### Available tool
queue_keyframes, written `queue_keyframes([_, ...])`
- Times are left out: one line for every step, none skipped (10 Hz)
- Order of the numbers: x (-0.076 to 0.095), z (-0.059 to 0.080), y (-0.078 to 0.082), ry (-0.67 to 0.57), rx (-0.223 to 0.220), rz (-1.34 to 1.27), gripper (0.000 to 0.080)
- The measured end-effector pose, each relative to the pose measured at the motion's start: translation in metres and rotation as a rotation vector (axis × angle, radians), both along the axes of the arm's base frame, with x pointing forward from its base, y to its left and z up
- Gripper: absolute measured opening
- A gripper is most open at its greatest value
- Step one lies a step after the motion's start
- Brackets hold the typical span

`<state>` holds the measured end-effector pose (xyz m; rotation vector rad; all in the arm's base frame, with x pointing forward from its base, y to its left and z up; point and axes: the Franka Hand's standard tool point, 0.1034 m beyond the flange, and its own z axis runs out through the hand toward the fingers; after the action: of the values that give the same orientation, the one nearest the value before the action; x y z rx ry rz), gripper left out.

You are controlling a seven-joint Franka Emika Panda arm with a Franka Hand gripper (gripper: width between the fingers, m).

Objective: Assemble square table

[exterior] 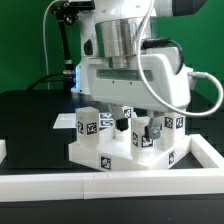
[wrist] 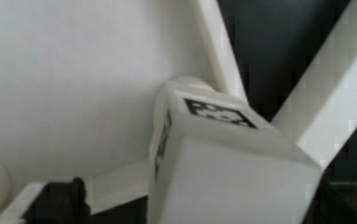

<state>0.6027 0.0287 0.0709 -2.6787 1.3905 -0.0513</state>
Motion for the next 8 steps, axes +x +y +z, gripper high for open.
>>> queue_keyframes([-0.0001, -0.0004, 0.0021, -0.01, -0.007, 0.1, 0.064])
queue_keyframes([-0.0006, -0.0015, 0.0024, -0.02, -0.017, 0.227, 0.0648])
queue_keyframes([-0.0012, -0.0025, 0.0025, -0.023, -0.023, 0.292, 0.0648])
queue_keyframes([-0.0013, -0.0025, 0.0039, -0.031, -0.031, 0.377, 0.0649])
queue_keyframes([-0.0012, -0.0025, 0.0057, -0.036, -0.036, 0.438, 0.0649])
queue_keyframes([-0.0014, -0.0025, 0.0077, -0.043, -0.045, 0.529, 0.0649])
queue_keyframes([-0.0017, -0.0027, 0.0103, -0.049, -0.055, 0.619, 0.0649])
queue_keyframes([-0.0014, -0.0025, 0.0106, -0.051, -0.063, 0.667, 0.0649])
